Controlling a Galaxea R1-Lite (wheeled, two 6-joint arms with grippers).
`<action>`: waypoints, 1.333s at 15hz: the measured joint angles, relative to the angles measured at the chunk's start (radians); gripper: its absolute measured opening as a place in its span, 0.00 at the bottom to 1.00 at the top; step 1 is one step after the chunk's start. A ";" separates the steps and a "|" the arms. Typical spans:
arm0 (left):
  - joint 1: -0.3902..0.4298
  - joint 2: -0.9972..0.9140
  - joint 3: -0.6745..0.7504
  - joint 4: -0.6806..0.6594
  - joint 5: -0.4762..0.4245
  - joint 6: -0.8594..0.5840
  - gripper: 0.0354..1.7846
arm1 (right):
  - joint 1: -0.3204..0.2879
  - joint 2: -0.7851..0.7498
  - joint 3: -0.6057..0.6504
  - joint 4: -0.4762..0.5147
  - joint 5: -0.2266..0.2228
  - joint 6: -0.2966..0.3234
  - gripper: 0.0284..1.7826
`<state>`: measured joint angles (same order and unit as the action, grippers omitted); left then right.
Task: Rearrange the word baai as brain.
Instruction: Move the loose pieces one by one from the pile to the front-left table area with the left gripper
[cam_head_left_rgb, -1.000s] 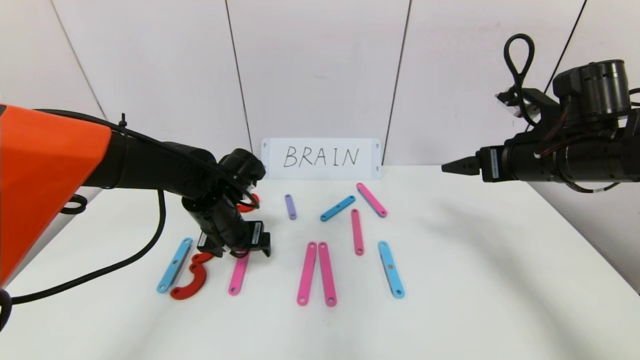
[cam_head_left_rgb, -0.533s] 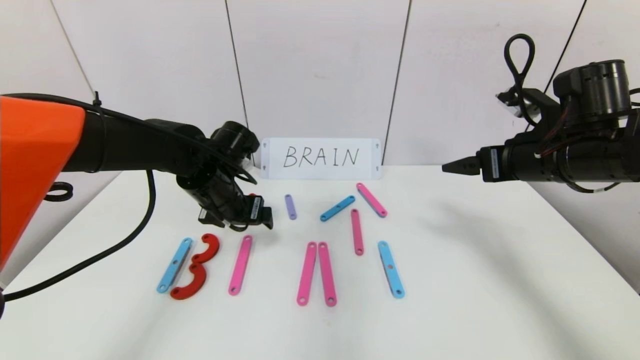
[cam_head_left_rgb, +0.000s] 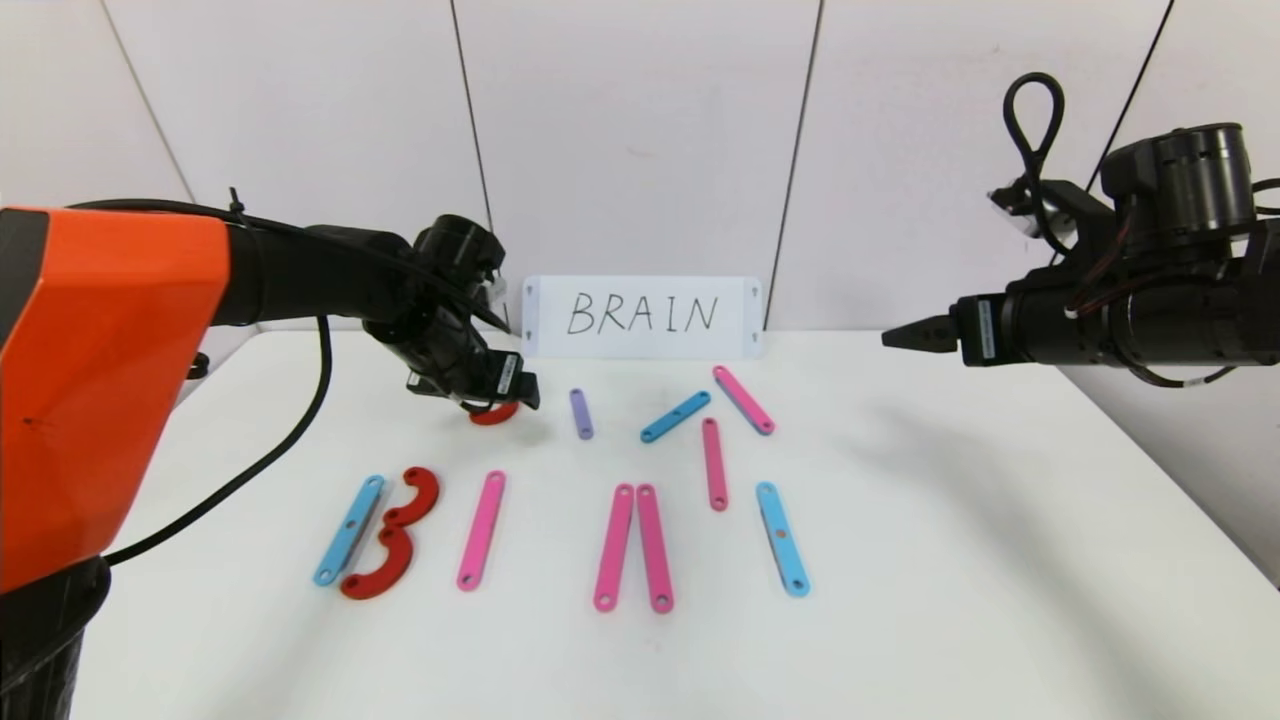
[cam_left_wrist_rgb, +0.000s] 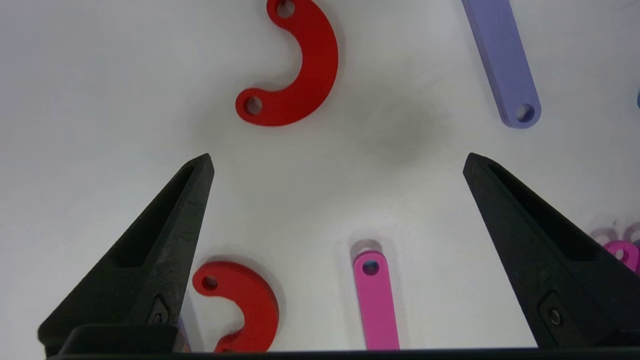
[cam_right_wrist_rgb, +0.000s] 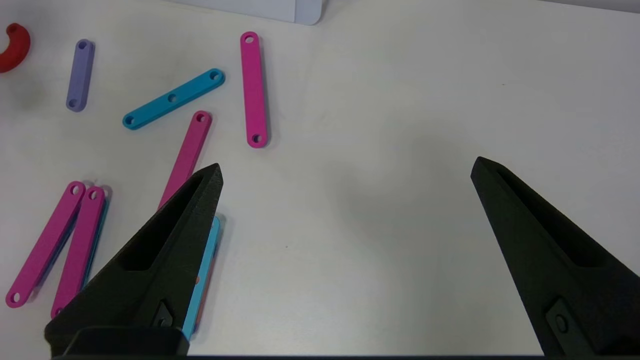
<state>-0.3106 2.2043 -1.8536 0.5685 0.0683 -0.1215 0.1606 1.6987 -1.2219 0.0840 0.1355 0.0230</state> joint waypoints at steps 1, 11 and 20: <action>0.003 0.023 -0.021 -0.004 0.000 0.014 0.98 | -0.001 0.000 0.000 0.000 0.000 0.000 0.98; 0.027 0.137 -0.106 -0.007 -0.001 0.026 0.98 | -0.003 0.001 -0.001 0.000 0.000 0.000 0.98; 0.031 0.166 -0.120 -0.056 0.000 0.030 0.51 | -0.003 0.001 0.001 0.000 0.000 0.000 0.98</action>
<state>-0.2794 2.3706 -1.9738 0.5121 0.0681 -0.0913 0.1577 1.6996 -1.2213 0.0840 0.1355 0.0230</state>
